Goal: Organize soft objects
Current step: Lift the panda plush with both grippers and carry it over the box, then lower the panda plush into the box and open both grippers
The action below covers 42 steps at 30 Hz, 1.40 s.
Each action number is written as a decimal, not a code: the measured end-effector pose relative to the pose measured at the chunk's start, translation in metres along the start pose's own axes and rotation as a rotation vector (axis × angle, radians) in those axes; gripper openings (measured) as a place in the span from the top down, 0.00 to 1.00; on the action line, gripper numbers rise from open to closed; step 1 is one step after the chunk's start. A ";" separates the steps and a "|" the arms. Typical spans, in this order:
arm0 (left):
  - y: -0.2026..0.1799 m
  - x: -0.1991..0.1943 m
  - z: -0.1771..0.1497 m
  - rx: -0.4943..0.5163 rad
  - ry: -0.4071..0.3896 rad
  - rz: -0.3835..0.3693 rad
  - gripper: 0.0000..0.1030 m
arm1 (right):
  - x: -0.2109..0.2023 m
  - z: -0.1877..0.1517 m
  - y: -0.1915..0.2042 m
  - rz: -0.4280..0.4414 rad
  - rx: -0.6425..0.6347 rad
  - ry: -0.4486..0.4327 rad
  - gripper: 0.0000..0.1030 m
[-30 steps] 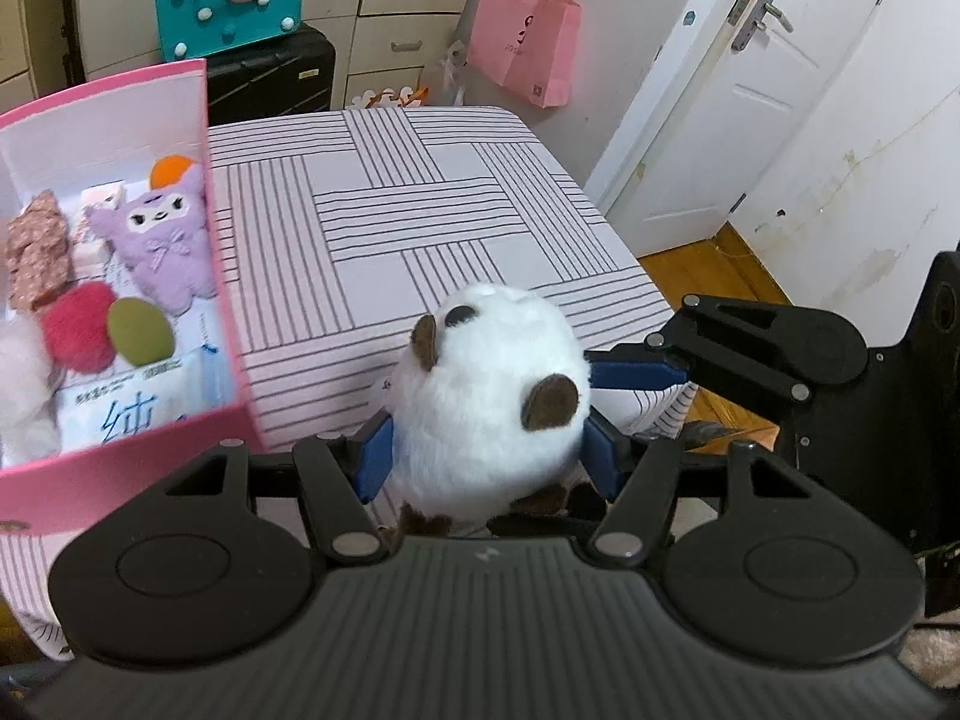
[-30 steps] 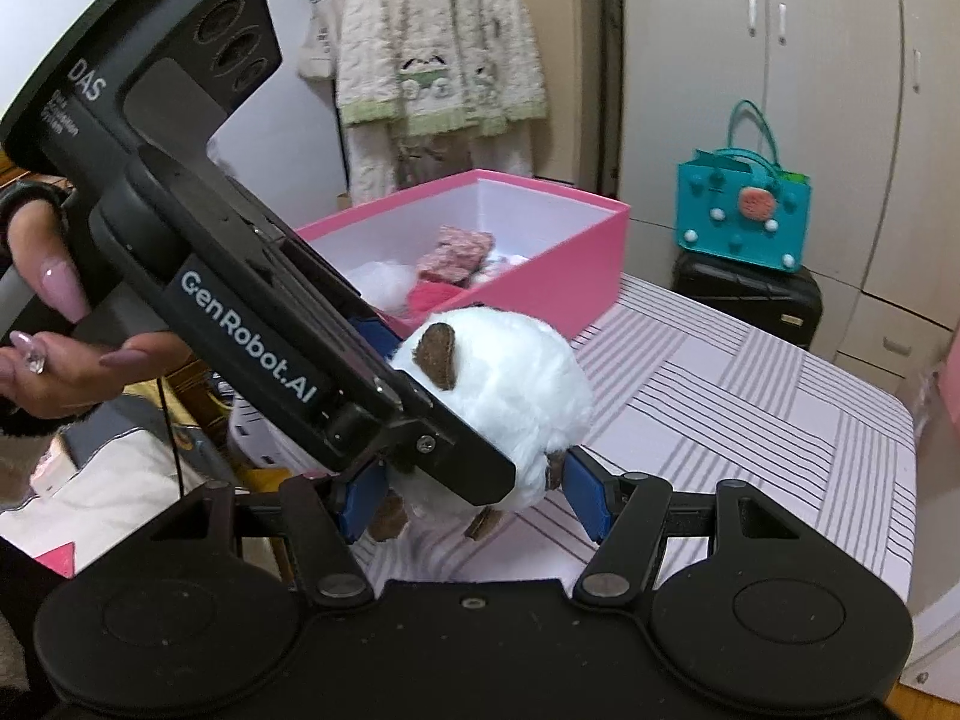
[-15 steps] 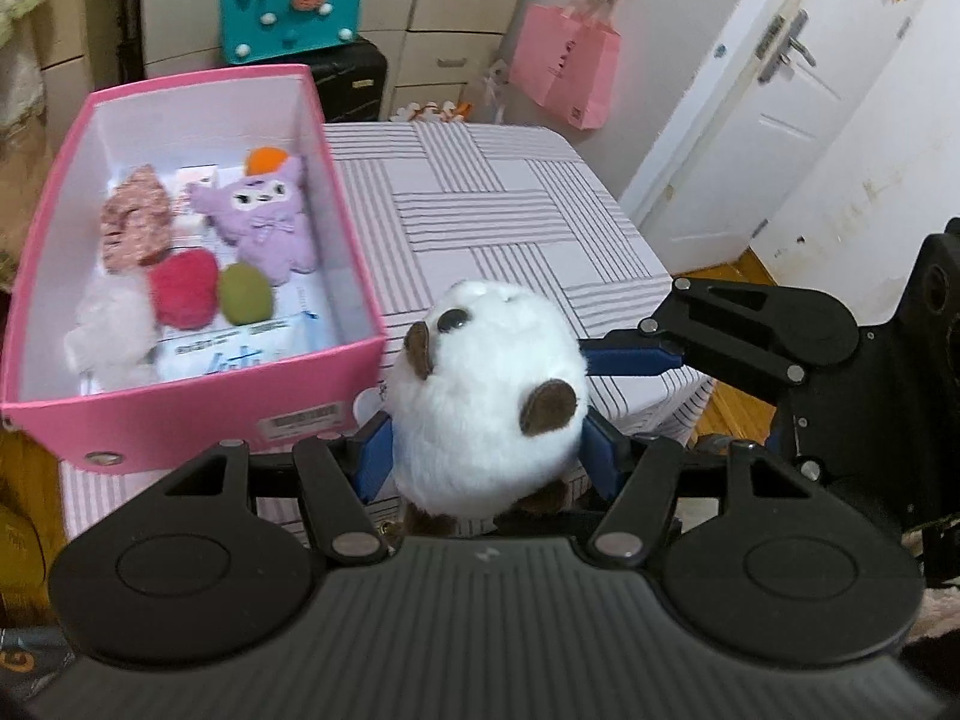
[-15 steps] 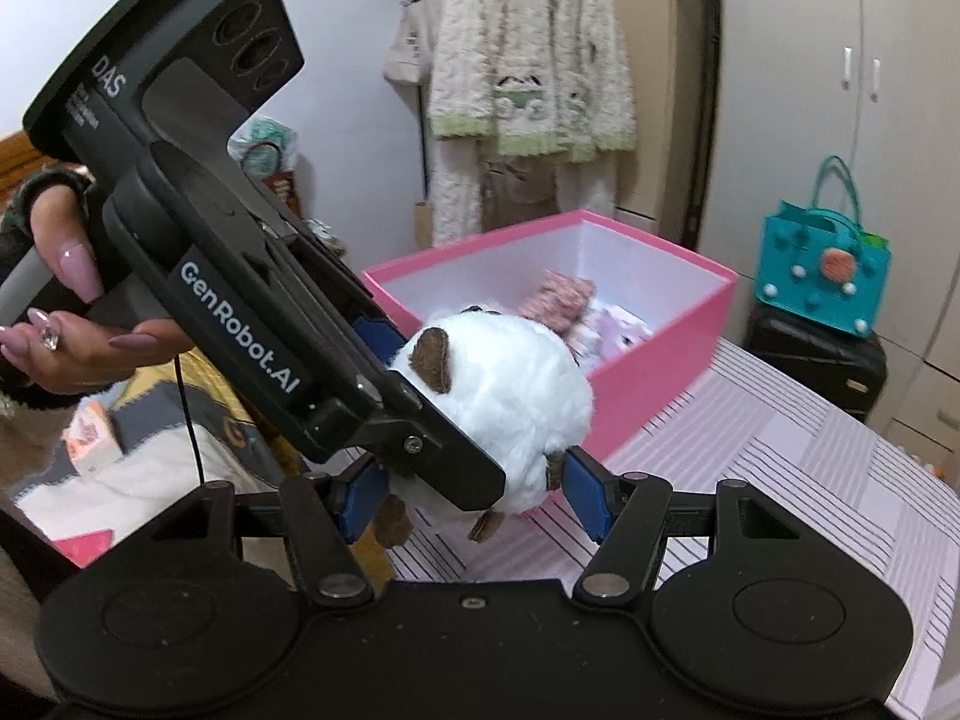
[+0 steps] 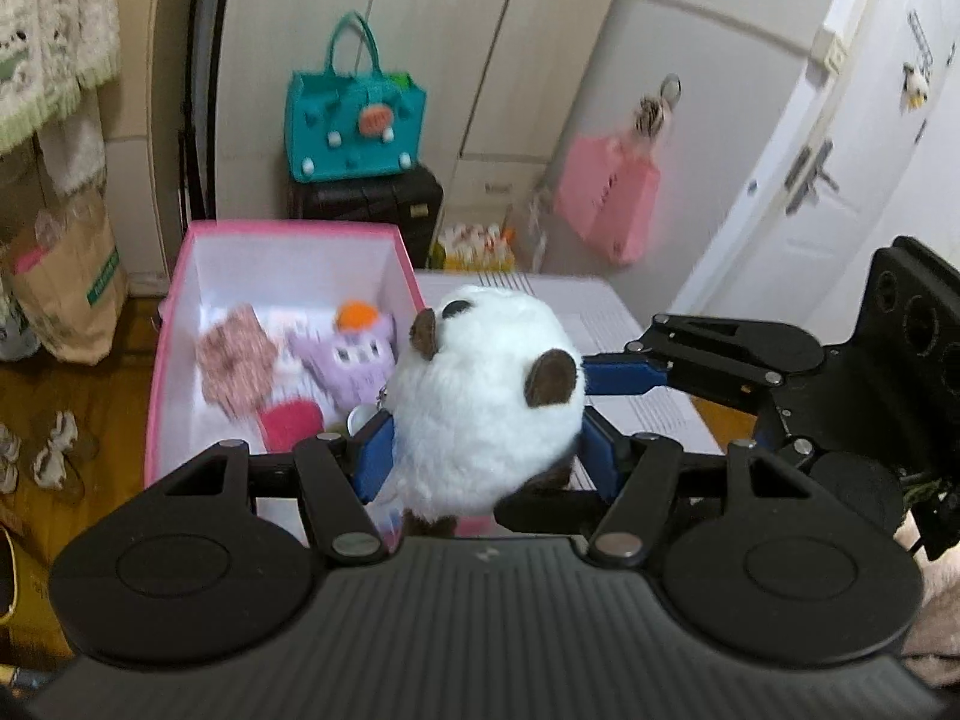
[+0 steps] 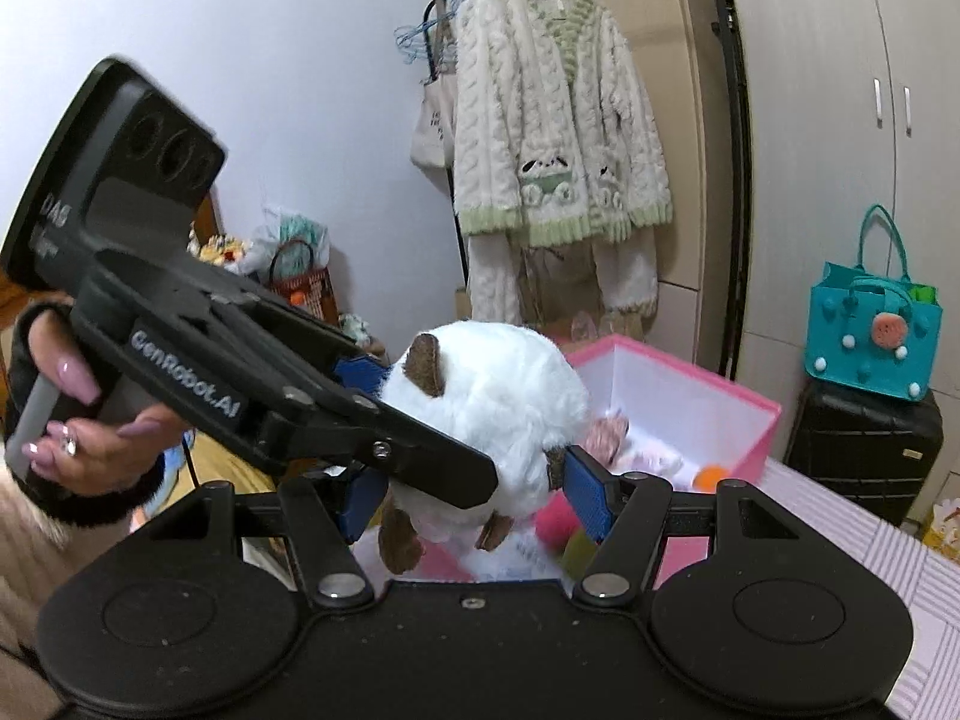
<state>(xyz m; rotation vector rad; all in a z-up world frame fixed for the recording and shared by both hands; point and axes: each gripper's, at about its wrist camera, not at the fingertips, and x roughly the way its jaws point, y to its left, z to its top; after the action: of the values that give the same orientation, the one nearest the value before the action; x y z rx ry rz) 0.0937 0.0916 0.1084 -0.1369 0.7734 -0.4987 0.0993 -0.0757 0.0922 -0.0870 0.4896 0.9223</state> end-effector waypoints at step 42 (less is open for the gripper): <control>0.155 0.145 0.057 -0.297 -0.028 0.137 0.40 | 0.166 0.011 -0.102 -0.205 -0.049 0.229 0.37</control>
<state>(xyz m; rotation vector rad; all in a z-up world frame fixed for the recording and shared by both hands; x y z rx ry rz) 0.2802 0.1542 0.0108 -0.3628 0.8202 -0.2493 0.2660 -0.0114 0.0149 -0.2847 0.6574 0.7268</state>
